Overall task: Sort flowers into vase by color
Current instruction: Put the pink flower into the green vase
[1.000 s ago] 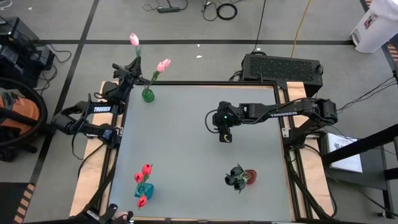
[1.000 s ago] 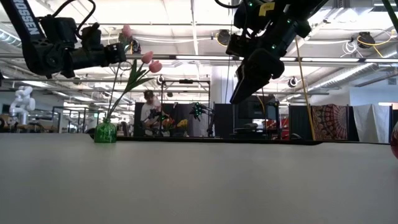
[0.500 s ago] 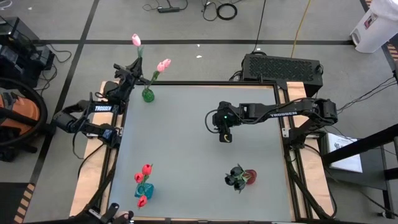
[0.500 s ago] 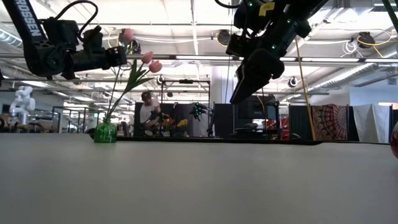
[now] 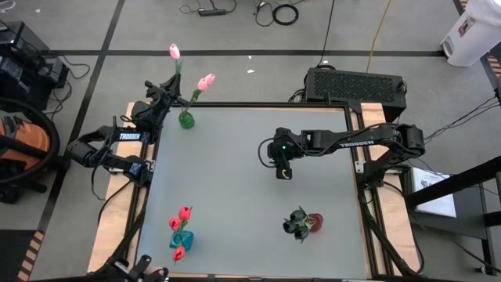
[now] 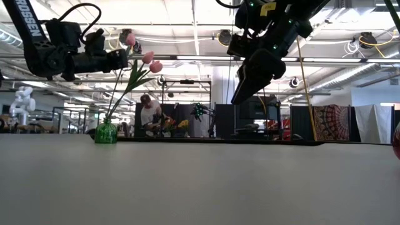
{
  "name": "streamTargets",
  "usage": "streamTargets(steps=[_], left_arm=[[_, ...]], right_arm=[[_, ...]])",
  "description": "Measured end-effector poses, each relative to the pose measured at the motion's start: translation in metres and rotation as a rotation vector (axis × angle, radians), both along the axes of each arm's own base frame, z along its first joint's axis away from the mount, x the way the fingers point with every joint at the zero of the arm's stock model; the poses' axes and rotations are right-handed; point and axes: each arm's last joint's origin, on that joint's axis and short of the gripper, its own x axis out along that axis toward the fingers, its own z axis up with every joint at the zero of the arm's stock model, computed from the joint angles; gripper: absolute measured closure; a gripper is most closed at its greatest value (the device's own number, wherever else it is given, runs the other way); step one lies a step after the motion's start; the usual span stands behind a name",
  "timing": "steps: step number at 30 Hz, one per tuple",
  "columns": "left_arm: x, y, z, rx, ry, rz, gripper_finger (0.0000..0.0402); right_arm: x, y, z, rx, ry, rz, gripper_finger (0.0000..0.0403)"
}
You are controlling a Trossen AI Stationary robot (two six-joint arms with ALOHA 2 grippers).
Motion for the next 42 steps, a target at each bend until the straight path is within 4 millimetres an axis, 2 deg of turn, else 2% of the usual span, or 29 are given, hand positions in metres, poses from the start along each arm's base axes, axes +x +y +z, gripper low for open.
streamTargets(steps=[10, 17, 20, 30, 36, 42], left_arm=[[0.000, 0.000, -0.001, -0.012, 0.002, -0.002, 0.0378], [0.002, 0.003, -0.008, -0.068, 0.062, -0.009, 0.0375], [0.002, 0.003, -0.010, -0.072, 0.103, -0.002, 0.0355], [0.002, 0.003, -0.014, -0.102, 0.119, 0.009, 0.0245], [0.001, 0.000, -0.013, -0.139, 0.144, 0.011, 0.0231], [-0.004, -0.009, -0.002, -0.141, 0.166, 0.018, 0.0230]], right_arm=[[0.000, 0.000, 0.000, 0.000, 0.000, 0.000, 0.0215], [0.000, 0.000, 0.000, 0.000, 0.000, 0.000, 0.0215], [0.000, 0.000, 0.000, 0.000, 0.000, 0.000, 0.0215], [0.000, 0.000, 0.000, 0.000, 0.000, 0.000, 0.0215], [0.000, 0.000, 0.000, 0.000, 0.000, 0.000, 0.0215], [0.000, 0.000, 0.000, 0.000, 0.000, 0.000, 0.0215]])
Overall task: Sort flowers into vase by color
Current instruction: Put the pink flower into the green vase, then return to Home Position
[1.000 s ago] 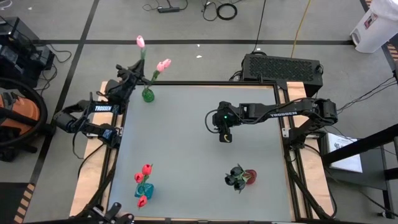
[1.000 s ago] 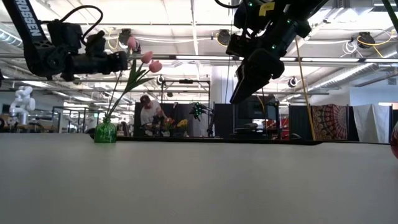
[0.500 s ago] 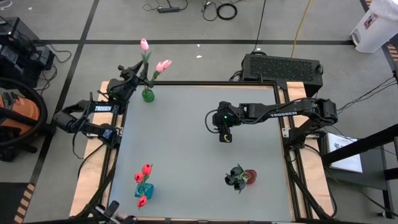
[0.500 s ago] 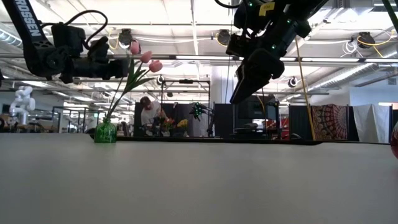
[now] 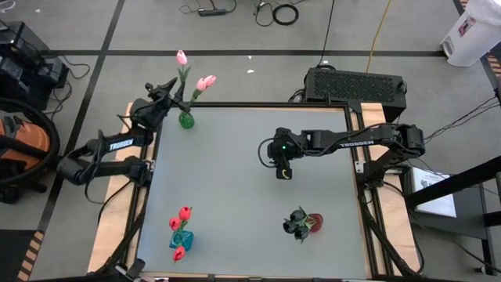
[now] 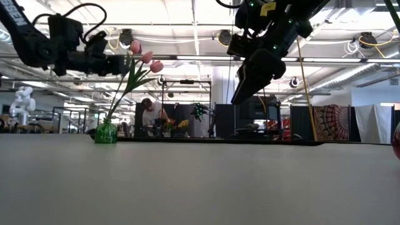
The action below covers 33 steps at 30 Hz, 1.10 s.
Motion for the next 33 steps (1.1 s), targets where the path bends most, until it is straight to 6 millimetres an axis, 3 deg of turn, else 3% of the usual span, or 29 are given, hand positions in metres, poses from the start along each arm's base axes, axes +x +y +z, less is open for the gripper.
streamTargets(steps=[16, 33], left_arm=[[-0.018, -0.035, 0.028, 0.004, 0.002, -0.006, 0.0230], [-0.022, -0.042, 0.028, -0.041, 0.016, -0.015, 0.0230]], right_arm=[[0.000, 0.000, 0.000, 0.000, 0.000, 0.000, 0.0215], [0.000, 0.000, 0.000, 0.000, 0.000, 0.000, 0.0215]])
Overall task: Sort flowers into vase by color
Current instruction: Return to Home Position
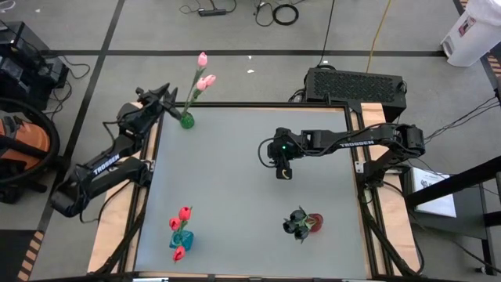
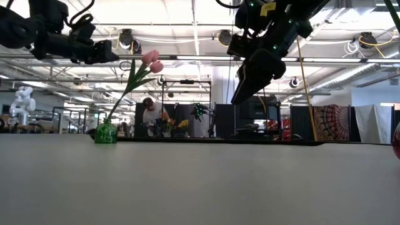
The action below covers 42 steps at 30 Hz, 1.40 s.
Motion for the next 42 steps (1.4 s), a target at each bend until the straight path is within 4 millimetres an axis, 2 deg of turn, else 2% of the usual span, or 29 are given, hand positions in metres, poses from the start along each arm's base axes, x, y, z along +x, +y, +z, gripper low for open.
streamTargets(steps=[8, 11, 18, 24, 37, 42], left_arm=[[-0.004, -0.015, 0.008, 0.020, -0.036, -0.055, 0.0230], [-0.006, -0.024, 0.015, 0.038, -0.106, -0.107, 0.0230], [-0.009, -0.043, 0.024, 0.029, -0.197, -0.340, 0.0230], [-0.009, -0.053, 0.023, 0.002, -0.162, -0.530, 0.0230], [-0.010, -0.047, 0.015, -0.068, -0.143, -0.403, 0.0230], [-0.008, -0.045, 0.007, -0.151, -0.117, -0.394, 0.0230]], right_arm=[[0.000, 0.000, 0.000, 0.000, 0.000, 0.000, 0.0215], [0.000, 0.000, 0.000, 0.000, 0.000, 0.000, 0.0215], [0.000, 0.000, 0.000, 0.000, 0.000, 0.000, 0.0215], [0.000, 0.000, 0.000, 0.000, 0.000, 0.000, 0.0215], [0.000, 0.000, 0.000, 0.000, 0.000, 0.000, 0.0215], [0.000, 0.000, 0.000, 0.000, 0.000, 0.000, 0.0215]])
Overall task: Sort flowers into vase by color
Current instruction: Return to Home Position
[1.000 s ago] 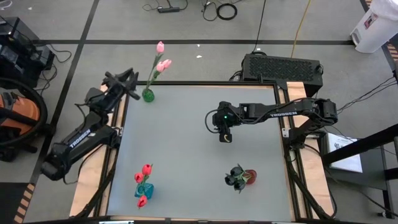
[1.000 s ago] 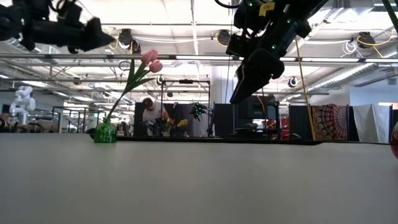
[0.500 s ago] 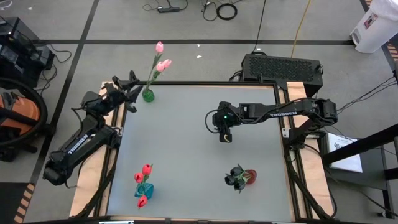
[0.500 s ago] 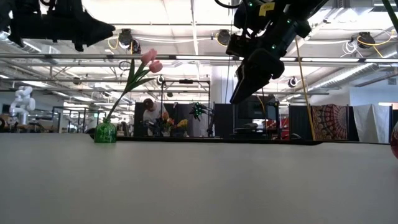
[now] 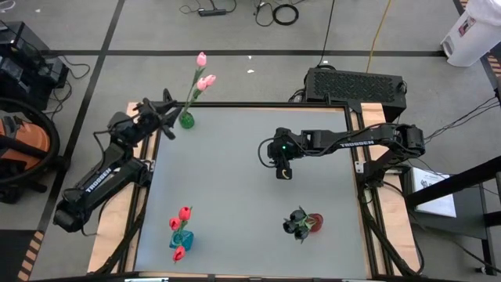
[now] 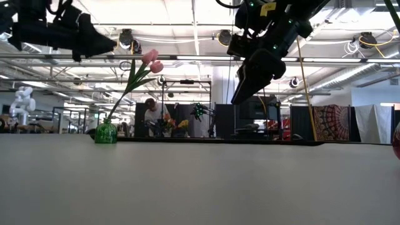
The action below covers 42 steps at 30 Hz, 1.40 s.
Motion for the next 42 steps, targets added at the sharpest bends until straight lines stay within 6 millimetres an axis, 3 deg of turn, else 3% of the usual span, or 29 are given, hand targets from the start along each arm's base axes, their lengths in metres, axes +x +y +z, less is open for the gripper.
streamTargets(steps=[11, 24, 34, 42], left_arm=[[0.001, 0.000, -0.009, -0.130, 0.020, -0.025, 0.0230], [0.012, -0.017, -0.010, -0.114, 0.066, -0.501, 0.0230], [0.028, -0.030, -0.012, -0.123, 0.093, -0.681, 0.0230], [0.034, -0.032, -0.015, -0.119, 0.110, -0.682, 0.0230]], right_arm=[[0.000, 0.000, 0.000, 0.000, 0.000, 0.000, 0.0215], [0.000, 0.000, 0.000, 0.000, 0.000, 0.000, 0.0215], [0.000, 0.000, 0.000, 0.000, 0.000, 0.000, 0.0215], [0.000, 0.000, 0.000, 0.000, 0.000, 0.000, 0.0215]])
